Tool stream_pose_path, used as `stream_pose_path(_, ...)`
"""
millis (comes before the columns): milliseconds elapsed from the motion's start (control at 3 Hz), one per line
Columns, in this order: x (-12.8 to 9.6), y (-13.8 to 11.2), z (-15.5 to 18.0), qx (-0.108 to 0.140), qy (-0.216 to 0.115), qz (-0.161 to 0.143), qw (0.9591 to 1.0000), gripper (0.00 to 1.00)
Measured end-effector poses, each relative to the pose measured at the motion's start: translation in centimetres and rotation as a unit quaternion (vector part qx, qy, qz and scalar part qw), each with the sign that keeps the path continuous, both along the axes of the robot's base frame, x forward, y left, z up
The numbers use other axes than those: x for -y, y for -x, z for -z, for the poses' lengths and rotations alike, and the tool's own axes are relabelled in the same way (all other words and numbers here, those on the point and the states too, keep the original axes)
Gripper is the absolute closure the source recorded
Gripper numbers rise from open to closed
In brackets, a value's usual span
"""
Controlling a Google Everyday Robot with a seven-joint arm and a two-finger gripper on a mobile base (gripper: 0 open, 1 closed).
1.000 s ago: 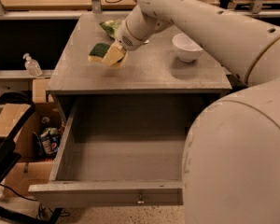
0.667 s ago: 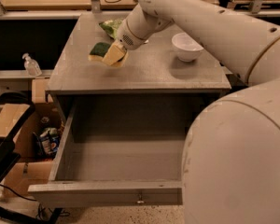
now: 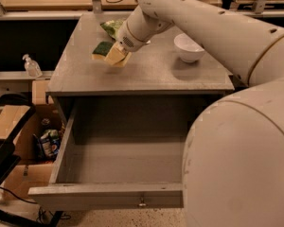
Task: Pick sponge from top drawer and place on counter
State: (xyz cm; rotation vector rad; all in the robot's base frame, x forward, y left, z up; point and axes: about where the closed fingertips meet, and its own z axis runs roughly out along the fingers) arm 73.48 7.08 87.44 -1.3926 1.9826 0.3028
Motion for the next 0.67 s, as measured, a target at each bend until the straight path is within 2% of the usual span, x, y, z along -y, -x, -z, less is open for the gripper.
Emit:
stream_pose_path(333, -0.21, 0.04, 0.19, -0.002, 0.0, -0.002, 1.0, 0.0)
stream_pose_path(667, -0.21, 0.04, 0.19, -0.002, 0.0, -0.002, 1.0, 0.0)
